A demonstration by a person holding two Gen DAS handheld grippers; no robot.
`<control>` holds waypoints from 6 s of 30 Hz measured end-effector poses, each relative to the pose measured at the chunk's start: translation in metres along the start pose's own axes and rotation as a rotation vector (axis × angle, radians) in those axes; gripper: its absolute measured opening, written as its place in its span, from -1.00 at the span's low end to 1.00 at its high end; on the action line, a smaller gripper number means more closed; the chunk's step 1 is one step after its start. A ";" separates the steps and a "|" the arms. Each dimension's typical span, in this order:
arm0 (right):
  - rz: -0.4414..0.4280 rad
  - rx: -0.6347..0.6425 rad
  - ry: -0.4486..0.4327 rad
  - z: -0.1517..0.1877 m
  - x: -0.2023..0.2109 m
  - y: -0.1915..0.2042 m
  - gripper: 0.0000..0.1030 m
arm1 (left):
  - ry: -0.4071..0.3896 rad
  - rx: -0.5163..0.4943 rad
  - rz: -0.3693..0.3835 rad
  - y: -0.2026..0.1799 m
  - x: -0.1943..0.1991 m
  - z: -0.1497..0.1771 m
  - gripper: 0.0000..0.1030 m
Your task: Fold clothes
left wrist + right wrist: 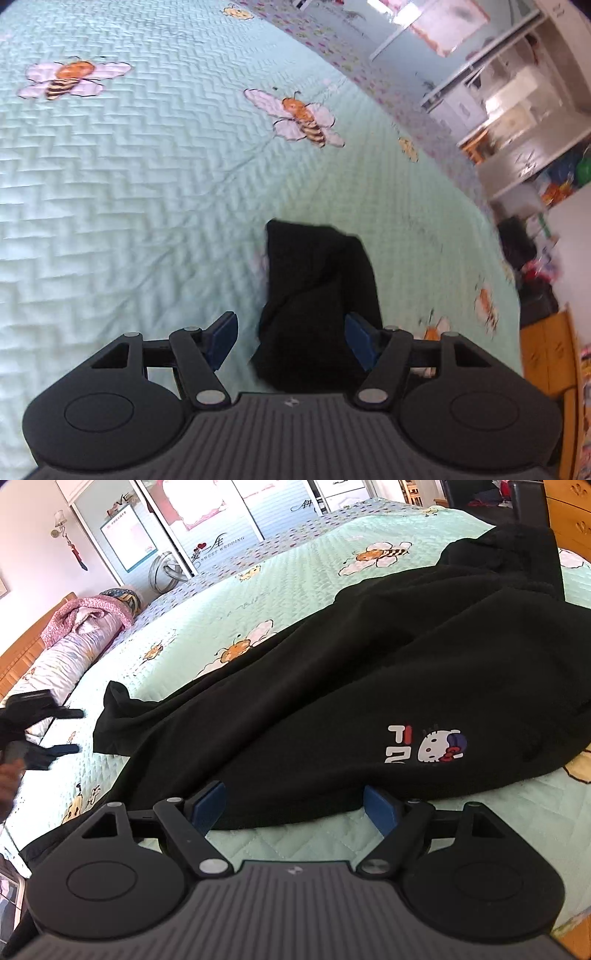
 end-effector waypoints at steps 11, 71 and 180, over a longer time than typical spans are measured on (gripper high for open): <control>-0.011 -0.016 -0.027 -0.014 -0.014 0.005 0.64 | 0.057 -0.051 0.007 -0.006 -0.048 0.006 0.30; -0.022 -0.619 -0.372 -0.058 0.069 -0.142 0.68 | 0.238 -0.490 0.090 -0.088 -0.012 0.073 0.32; -0.217 -0.367 0.080 -0.218 -0.063 -0.178 0.21 | 0.445 -0.287 0.317 -0.095 -0.032 0.100 -0.10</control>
Point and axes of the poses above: each gripper's, at about its wrist camera, not at the fingertips, and x roughly against the way its jaws point, y to its left, z to its underside, the point moved 9 cm from there along -x, roughly the way its jaws point, and after that the axes turned 6 degrees about -x, right-handed, at the moved point
